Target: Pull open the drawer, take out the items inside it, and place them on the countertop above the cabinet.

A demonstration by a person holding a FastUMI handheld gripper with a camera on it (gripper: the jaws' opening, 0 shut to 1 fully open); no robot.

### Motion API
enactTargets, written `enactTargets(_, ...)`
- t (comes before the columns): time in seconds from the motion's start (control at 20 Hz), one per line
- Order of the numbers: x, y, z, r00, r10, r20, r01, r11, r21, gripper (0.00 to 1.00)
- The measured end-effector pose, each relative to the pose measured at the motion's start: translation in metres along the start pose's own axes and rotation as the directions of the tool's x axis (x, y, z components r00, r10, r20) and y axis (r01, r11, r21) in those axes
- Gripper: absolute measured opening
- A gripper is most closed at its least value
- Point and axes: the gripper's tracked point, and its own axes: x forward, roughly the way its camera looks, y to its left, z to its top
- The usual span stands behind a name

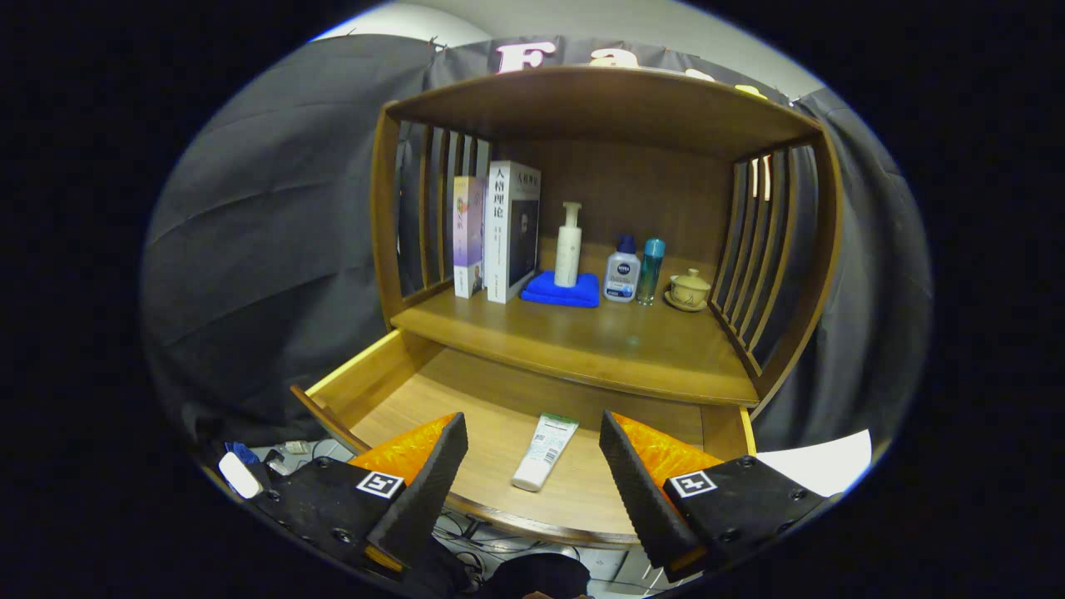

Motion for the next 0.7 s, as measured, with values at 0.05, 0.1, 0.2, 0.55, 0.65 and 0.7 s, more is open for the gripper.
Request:
enactTargets(0.05, 0.007, 0.000, 0.001, 1.000, 0.003, -0.015, -0.003, 1.000, -0.002, 1.00)
enactTargets(0.1, 0.015, 0.000, 0.000, 0.999, 0.009, -0.039, -0.009, 1.000, -0.004, 1.00)
enactTargets(0.2, 0.027, 0.000, -0.003, 0.996, 0.019, -0.091, -0.017, 1.000, 0.023, 1.00)
enactTargets(0.55, 0.073, 0.003, -0.027, 0.938, 0.067, -0.340, -0.054, 0.997, 0.050, 1.00)
enactTargets(0.65, 0.089, 0.007, -0.040, 0.905, 0.095, -0.415, -0.070, 0.995, 0.075, 1.00)
enactTargets(0.7, 0.094, 0.009, -0.048, 0.888, 0.096, -0.450, -0.067, 0.994, 0.082, 1.00)
